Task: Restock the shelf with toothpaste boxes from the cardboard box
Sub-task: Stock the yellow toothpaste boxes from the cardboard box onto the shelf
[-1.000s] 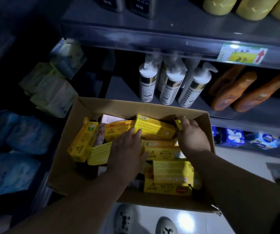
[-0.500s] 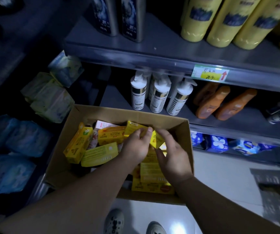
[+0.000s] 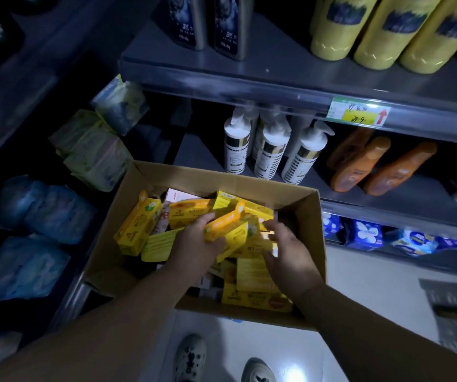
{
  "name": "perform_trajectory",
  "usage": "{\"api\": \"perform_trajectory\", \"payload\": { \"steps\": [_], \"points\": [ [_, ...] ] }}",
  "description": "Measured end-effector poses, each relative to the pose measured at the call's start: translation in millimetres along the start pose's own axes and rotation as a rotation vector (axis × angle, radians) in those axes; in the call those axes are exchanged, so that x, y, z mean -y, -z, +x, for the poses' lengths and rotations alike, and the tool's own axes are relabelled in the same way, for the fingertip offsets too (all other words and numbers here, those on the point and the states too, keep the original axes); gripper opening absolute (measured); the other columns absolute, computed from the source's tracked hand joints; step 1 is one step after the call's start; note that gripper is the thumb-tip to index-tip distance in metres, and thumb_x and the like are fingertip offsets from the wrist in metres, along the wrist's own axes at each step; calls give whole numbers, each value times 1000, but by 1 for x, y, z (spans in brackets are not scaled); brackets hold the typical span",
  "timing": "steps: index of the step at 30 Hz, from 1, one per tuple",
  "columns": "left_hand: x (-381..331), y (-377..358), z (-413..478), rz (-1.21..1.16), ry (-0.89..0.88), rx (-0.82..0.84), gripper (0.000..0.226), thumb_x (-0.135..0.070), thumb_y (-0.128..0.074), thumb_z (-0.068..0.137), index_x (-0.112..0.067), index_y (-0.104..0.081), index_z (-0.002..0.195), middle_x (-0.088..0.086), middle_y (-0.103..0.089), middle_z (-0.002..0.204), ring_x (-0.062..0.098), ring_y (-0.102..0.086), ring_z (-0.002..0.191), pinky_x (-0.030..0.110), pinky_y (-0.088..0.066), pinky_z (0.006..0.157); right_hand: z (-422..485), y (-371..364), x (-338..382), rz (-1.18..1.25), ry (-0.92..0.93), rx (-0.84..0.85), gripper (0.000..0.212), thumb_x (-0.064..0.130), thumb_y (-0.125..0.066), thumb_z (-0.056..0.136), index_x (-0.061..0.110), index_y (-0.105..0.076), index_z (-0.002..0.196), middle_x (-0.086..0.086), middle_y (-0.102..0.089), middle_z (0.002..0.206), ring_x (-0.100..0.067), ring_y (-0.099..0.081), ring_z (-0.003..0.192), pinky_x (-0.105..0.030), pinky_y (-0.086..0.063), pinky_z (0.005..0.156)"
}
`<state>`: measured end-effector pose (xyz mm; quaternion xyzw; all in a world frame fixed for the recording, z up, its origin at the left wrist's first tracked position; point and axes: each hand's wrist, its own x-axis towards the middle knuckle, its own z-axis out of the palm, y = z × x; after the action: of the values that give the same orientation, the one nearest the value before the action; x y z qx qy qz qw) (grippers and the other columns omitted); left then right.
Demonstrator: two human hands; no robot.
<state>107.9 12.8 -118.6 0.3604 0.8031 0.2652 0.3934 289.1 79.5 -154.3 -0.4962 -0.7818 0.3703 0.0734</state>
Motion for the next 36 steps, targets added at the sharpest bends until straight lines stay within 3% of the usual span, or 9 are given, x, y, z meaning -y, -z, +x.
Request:
{"api": "perform_trajectory", "payload": {
  "steps": [2,5,8,11,15,19,25,30,36],
  "points": [
    [9,11,4,126,-4,1,60,-24,-66,85,-22,-44,142,-3,-52,115,23,-50,120,27,-41,94,9,2,-6,-45,-49,-5,54,11,-59,89,28,-42,137,0,-50,137,-19,-55,117,-31,-44,96],
    [27,28,17,228,8,-28,72,-36,-66,73,-26,-44,141,7,-53,132,28,-47,125,30,-41,99,28,0,-2,-98,-69,20,50,18,-60,90,28,-43,136,0,-48,138,-20,-53,117,-31,-42,95],
    [42,39,26,339,41,-2,74,-22,-72,78,-25,-39,144,7,-48,141,25,-47,125,30,-41,97,54,-11,11,-157,-78,72,53,22,-62,90,27,-41,139,-2,-43,143,-23,-46,126,-32,-40,101],
    [56,46,34,413,18,21,78,-22,-74,78,-25,-35,146,5,-43,145,24,-44,128,30,-38,98,78,-26,30,-209,-27,94,56,22,-64,88,27,-41,139,-1,-43,144,-23,-40,132,-35,-37,106],
    [69,50,38,352,16,-12,77,-22,-74,77,-24,-37,145,4,-47,142,23,-45,127,29,-39,98,104,-44,48,-232,12,157,56,18,-64,88,21,-41,139,-2,-40,148,-23,-37,134,-27,-30,105],
    [77,54,40,269,-17,-79,68,-20,-73,78,-22,-46,141,5,-51,138,21,-48,124,25,-39,97,117,-55,52,-291,-49,171,55,17,-64,87,20,-38,135,-10,-48,136,-29,-43,126,-31,-34,100],
    [82,56,41,241,-10,-105,68,-21,-72,80,-24,-44,142,3,-51,138,20,-48,124,23,-39,95,117,-60,56,-520,-46,138,84,33,-68,86,24,-18,152,-8,-31,148,-31,-35,131,-41,-32,107],
    [84,58,40,245,-20,-104,68,-21,-72,80,-25,-44,142,2,-52,137,20,-50,121,20,-37,89,118,-61,65,-612,-30,156,62,29,-57,91,30,-30,147,-9,-35,139,-31,-34,127,-41,-30,105],
    [85,61,32,185,-33,-70,66,-16,-71,81,-23,-45,141,5,-50,138,21,-48,124,33,-43,101,105,-62,56,-537,-66,89,46,20,-45,94,30,-34,137,-10,-47,136,-35,-46,121,-40,-34,101]
  ]
}}
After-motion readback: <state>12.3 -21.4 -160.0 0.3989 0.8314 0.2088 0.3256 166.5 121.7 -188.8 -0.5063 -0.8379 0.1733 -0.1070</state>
